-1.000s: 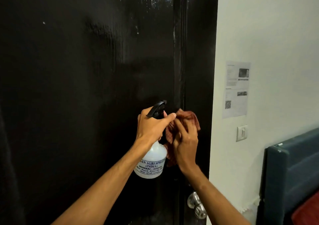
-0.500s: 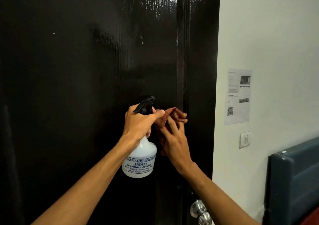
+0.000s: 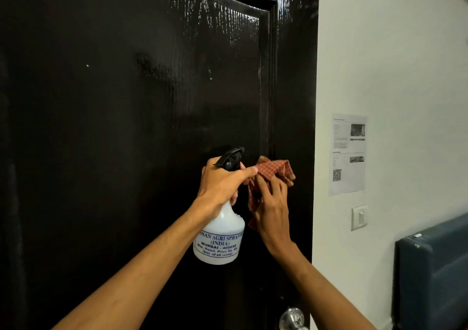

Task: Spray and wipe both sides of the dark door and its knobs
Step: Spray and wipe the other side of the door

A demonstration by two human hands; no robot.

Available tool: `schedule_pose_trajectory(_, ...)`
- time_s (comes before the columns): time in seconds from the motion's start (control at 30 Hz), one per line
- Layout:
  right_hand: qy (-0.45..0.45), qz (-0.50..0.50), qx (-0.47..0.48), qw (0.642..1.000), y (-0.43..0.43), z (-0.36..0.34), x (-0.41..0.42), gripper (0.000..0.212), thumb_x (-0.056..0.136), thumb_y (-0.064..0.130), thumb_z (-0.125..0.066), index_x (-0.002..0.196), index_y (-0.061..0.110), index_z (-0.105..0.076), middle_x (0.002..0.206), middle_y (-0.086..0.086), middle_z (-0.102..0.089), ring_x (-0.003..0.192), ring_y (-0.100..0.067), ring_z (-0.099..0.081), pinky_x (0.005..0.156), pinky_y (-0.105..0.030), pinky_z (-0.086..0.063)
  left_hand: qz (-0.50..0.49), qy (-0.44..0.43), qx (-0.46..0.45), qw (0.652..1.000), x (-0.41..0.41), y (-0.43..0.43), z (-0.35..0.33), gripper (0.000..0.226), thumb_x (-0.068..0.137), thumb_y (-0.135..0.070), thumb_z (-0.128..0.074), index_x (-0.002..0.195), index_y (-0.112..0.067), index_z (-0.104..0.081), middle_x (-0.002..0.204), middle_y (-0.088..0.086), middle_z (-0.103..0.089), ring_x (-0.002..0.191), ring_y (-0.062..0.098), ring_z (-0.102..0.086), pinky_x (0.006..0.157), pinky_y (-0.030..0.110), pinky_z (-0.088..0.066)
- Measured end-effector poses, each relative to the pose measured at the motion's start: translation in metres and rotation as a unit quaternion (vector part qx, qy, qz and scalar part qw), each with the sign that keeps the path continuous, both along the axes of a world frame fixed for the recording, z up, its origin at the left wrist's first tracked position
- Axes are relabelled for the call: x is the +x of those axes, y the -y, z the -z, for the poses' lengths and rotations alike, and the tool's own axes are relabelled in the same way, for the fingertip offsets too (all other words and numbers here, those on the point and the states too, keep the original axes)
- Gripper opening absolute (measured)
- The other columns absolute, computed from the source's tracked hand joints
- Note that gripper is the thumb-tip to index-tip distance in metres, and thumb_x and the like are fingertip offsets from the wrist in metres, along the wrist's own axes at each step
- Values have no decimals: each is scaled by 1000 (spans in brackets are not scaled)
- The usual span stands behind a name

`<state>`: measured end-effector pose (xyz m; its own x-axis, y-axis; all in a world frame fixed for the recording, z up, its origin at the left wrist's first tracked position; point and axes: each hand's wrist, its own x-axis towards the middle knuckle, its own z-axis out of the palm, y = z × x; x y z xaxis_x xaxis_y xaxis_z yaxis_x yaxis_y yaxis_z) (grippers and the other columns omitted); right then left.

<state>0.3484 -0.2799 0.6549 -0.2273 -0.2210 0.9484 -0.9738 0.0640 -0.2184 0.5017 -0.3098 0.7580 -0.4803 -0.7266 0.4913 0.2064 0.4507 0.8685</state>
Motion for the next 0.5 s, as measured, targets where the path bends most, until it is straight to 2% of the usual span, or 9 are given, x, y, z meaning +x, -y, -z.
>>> schedule_pose_trajectory(0.07,0,-9,-25,1000,2,-52,-3,55,90,10,-64,144,12,-54,142,-11,-49,132,-27,-42,104,-29,-41,5,-4,-1,1000,-6,-3,-16,26,80,-22,-86,81,-2,-70,72,19,-73,39,18,-45,43,26,-39)
schedule_pose_trajectory(0.13,8,-9,-45,999,7,-86,-2,55,92,12,-62,146,13,-52,146,-11,-47,135,-27,-40,103,-26,-36,9,-5,-4,1000,-12,-5,-32,22,80,-21,-85,74,-6,-70,61,14,-66,37,16,-44,42,26,-39)
schedule_pose_trajectory(0.27,37,-21,-54,998,9,-53,11,56,90,11,-63,145,14,-53,146,-10,-47,135,-25,-40,106,-30,-42,24,-6,-14,1000,-17,-8,-50,23,80,-18,-85,67,-13,-67,59,9,-62,37,15,-43,41,25,-37)
schedule_pose_trajectory(0.37,6,-24,-43,999,2,-43,6,61,87,5,-68,145,15,-54,139,-10,-51,129,-25,-42,104,-34,-45,34,3,-23,999,-18,-10,-64,22,78,-20,-87,74,-6,-71,61,9,-62,38,15,-44,41,25,-38)
schedule_pose_trajectory(0.43,-5,-23,-62,998,2,-81,-4,61,85,0,-69,142,16,-57,138,-9,-53,125,-24,-43,102,-33,-46,30,-6,-16,999,-22,-10,-76,26,79,-19,-85,85,3,-73,67,13,-66,36,13,-43,39,23,-37)
schedule_pose_trajectory(0.5,4,-21,-86,996,3,-125,-7,58,87,1,-67,143,16,-57,139,-8,-54,125,-23,-43,102,-26,-39,22,-17,-12,1000,-24,-10,-87,24,79,-17,-83,86,4,-74,68,15,-68,34,12,-41,39,22,-36)
